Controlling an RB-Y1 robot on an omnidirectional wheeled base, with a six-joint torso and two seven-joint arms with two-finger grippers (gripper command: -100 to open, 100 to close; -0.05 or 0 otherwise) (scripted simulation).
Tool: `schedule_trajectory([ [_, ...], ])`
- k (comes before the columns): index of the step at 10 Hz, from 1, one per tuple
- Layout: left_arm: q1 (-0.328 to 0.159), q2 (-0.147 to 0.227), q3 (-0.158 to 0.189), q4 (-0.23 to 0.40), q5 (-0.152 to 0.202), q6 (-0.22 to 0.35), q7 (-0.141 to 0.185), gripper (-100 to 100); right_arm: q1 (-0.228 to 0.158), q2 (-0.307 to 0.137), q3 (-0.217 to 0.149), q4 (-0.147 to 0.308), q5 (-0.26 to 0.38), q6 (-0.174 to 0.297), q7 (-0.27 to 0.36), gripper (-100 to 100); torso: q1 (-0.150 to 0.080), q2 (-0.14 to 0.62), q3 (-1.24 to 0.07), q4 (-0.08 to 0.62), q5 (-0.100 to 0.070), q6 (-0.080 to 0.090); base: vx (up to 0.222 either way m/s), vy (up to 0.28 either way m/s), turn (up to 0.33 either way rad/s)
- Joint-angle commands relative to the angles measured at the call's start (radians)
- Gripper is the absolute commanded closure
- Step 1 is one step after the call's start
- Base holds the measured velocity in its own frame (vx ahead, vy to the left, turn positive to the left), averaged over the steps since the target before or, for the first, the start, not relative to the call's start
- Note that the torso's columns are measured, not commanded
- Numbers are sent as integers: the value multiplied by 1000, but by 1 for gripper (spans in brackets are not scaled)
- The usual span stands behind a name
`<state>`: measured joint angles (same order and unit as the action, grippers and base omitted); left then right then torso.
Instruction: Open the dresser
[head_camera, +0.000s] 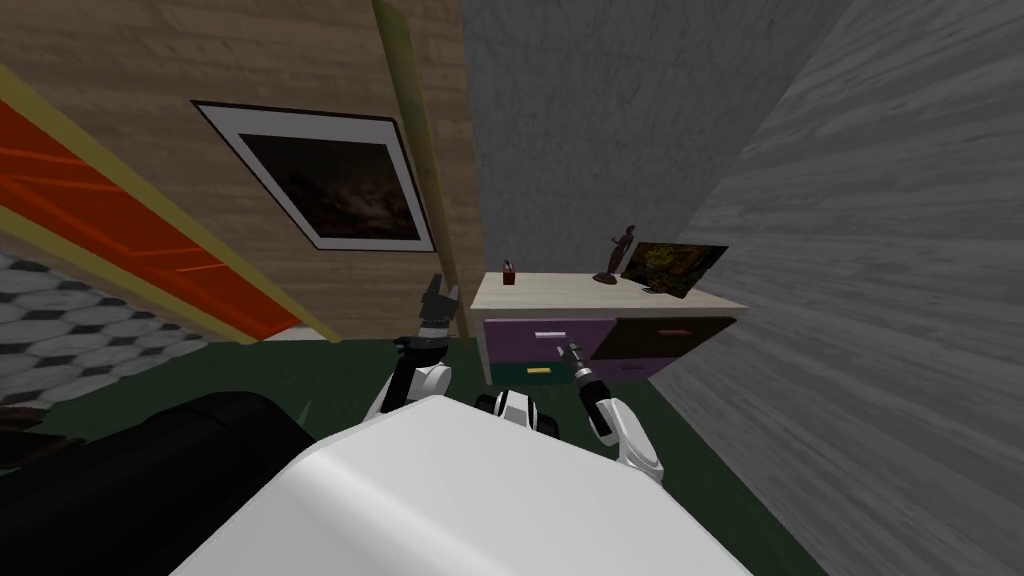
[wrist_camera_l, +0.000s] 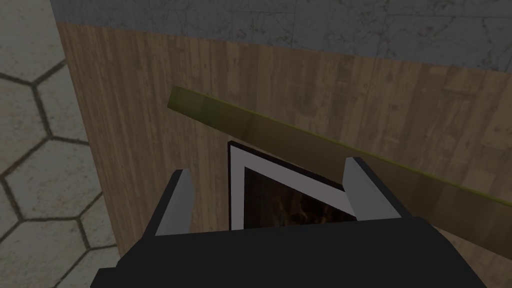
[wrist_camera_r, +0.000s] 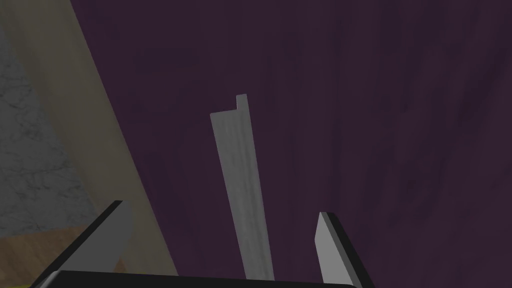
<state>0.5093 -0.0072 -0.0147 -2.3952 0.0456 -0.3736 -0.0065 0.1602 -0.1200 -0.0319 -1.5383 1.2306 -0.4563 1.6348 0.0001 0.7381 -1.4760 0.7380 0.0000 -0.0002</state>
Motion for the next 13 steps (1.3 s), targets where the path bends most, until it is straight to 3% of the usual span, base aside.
schedule_trajectory([
  [1,0,0,0,0,0,0,0,0,-14,64,1,33,62,14,43,-100,0,0,0,0,0,0,-7,108,-55],
  [4,0,0,0,0,0,0,0,0,-22,150,-2,58,93,18,70,-100,-2,0,0,0,-1,0,-11,60,-35],
  [6,0,0,0,0,0,0,0,0,-20,156,1,56,96,21,69,-100,-2,0,0,0,0,0,-9,16,-6],
  [7,0,0,0,0,0,0,0,0,-34,108,-48,106,47,8,100,-100,-2,0,0,0,0,0,-102,-7,397],
  [8,0,0,0,0,0,0,0,0,-34,105,-89,132,44,8,100,-100,-2,4,2,1,0,-1,-135,-3,469],
  [9,0,0,0,0,0,0,0,0,-34,105,-105,132,44,8,100,-100,-1,5,3,2,0,0,-75,1,253],
  [10,0,0,0,0,0,0,0,0,-47,56,-132,166,3,-5,132,-100,0,0,0,0,0,1,-120,3,411],
  [11,0,0,0,0,0,0,0,0,-47,53,-167,203,-8,-5,132,-100,0,0,0,0,0,0,-126,7,492],
  [12,0,0,0,0,0,0,0,0,-47,53,-203,209,-8,-5,132,-100,0,0,0,0,0,0,-61,4,231],
  [13,0,0,0,0,0,0,0,0,-60,9,-242,269,-61,-18,163,-100,-1,-3,-2,-1,0,1,-108,23,373],
])
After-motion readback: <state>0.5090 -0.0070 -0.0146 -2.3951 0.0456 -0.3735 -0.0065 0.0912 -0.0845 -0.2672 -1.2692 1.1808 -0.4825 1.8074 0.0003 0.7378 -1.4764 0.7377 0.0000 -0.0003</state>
